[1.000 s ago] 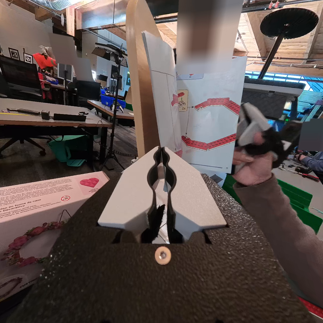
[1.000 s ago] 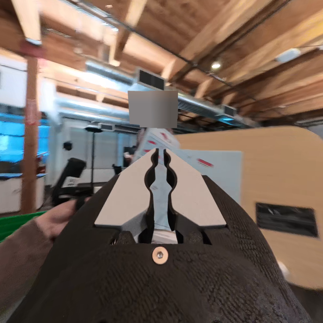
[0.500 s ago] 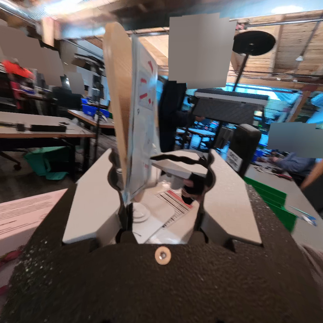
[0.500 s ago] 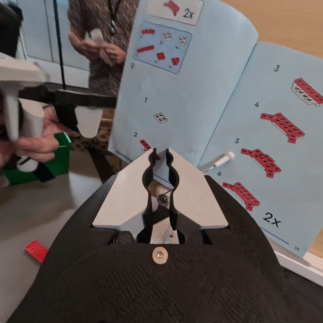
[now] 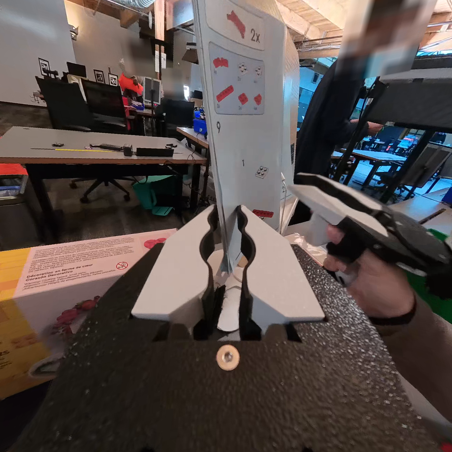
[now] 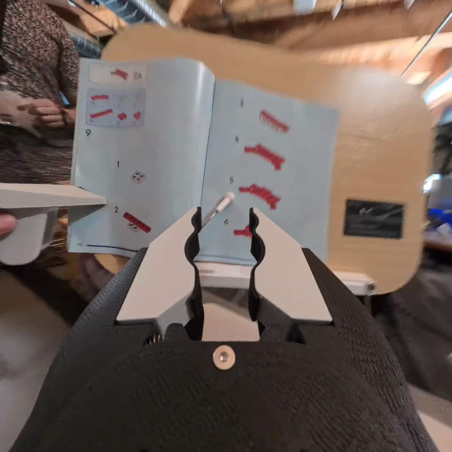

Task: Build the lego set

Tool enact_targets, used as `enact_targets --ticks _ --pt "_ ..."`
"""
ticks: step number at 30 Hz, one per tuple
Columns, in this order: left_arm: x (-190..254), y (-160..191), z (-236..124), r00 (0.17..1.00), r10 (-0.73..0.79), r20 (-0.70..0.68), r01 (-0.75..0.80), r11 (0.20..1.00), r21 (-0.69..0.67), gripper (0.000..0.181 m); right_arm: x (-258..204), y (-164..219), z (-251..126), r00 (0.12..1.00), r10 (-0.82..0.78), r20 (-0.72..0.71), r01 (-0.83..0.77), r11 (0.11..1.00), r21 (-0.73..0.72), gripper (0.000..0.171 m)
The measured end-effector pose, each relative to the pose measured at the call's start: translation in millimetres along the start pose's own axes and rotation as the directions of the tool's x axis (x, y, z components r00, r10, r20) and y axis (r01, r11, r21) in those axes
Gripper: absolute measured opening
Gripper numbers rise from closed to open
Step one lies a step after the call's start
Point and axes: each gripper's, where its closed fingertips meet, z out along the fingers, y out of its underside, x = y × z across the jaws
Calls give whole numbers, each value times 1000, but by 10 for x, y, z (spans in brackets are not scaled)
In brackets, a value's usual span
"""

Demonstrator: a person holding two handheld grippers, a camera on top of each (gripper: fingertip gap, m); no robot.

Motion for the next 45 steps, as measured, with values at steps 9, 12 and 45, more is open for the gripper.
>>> enact_targets --ticks 9,12,45 --pt "3 2 -3 1000 17 -1 -17 1000 -6 12 -187 111 95 935 270 230 -245 960 -133 5" --pt "1 2 1 999 29 12 -29 1000 -10 13 -239 64 91 951 175 254 -161 984 -76 4" --pt "61 -519 -941 916 140 375 -224 956 189 101 29 -508 -863 982 -165 89 158 984 80 52"
